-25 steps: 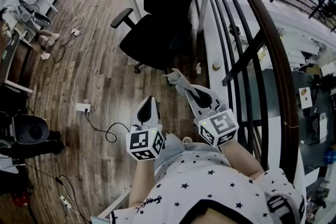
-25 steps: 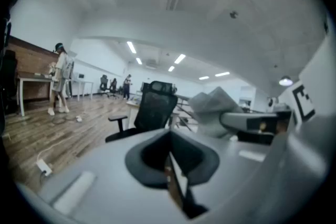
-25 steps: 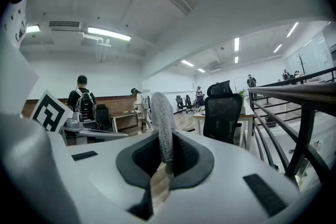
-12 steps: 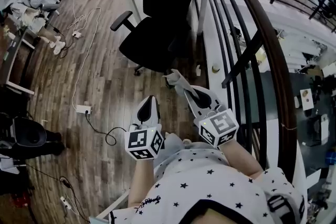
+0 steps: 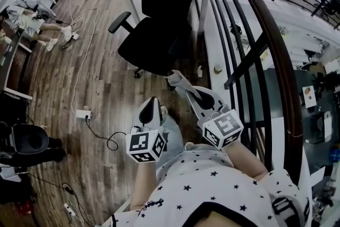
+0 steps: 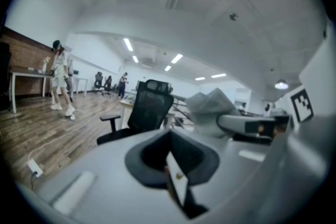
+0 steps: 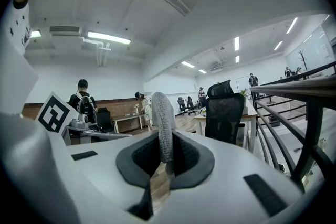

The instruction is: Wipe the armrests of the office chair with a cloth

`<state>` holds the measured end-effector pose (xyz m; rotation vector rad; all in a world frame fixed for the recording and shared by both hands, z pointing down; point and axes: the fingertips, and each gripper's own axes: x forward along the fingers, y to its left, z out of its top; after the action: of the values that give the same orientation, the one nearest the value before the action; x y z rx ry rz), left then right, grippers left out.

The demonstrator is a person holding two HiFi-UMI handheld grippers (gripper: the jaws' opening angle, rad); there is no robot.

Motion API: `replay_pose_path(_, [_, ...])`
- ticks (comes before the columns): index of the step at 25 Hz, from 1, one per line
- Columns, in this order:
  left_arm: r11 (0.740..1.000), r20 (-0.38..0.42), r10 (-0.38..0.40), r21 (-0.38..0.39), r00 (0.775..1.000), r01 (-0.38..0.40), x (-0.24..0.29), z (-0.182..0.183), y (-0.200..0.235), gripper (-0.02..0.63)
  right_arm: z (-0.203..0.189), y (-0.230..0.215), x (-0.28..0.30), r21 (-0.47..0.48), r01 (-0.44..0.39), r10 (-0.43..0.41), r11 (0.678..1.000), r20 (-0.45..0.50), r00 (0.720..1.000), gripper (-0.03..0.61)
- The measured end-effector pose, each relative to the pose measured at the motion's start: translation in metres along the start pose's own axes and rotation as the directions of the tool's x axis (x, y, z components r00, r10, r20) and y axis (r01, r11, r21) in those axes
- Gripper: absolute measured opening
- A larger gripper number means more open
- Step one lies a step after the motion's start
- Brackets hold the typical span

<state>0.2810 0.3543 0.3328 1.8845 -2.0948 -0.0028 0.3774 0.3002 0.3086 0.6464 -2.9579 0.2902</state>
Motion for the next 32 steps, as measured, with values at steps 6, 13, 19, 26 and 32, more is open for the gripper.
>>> replay_pose_path(6, [0.999, -0.016, -0.034, 0.009, 0.999, 0.034, 0.042, 0.006, 0.025, 0.007, 0.007, -0.026, 0.034, 0.017, 0.040, -0.040, 0.999, 0.019, 0.999, 0.025])
replay_pose_path(13, [0.997, -0.051, -0.080, -0.002, 0.996, 0.080, 0.101, 0.022, 0.066, 0.008, 0.022, -0.058, 0.096, 0.037, 0.097, -0.098, 0.995, 0.016, 0.995, 0.025])
replay_pose_path(19, [0.991, -0.075, -0.133, 0.011, 0.988, 0.134, 0.154, 0.048, 0.100, 0.008, 0.040, -0.085, 0.154, 0.049, 0.156, -0.156, 0.987, 0.009, 0.988, 0.026])
replay_pose_path(26, [0.978, -0.084, -0.209, 0.003, 0.974, 0.210, 0.194, 0.059, 0.127, 0.008, 0.043, -0.099, 0.200, 0.051, 0.203, -0.204, 0.978, 0.016, 0.979, 0.026])
replay_pose_path(32, [0.959, -0.098, -0.280, 0.015, 0.955, 0.283, 0.226, 0.066, 0.138, 0.008, 0.048, -0.113, 0.229, 0.044, 0.246, -0.247, 0.968, 0.027, 0.969, 0.026])
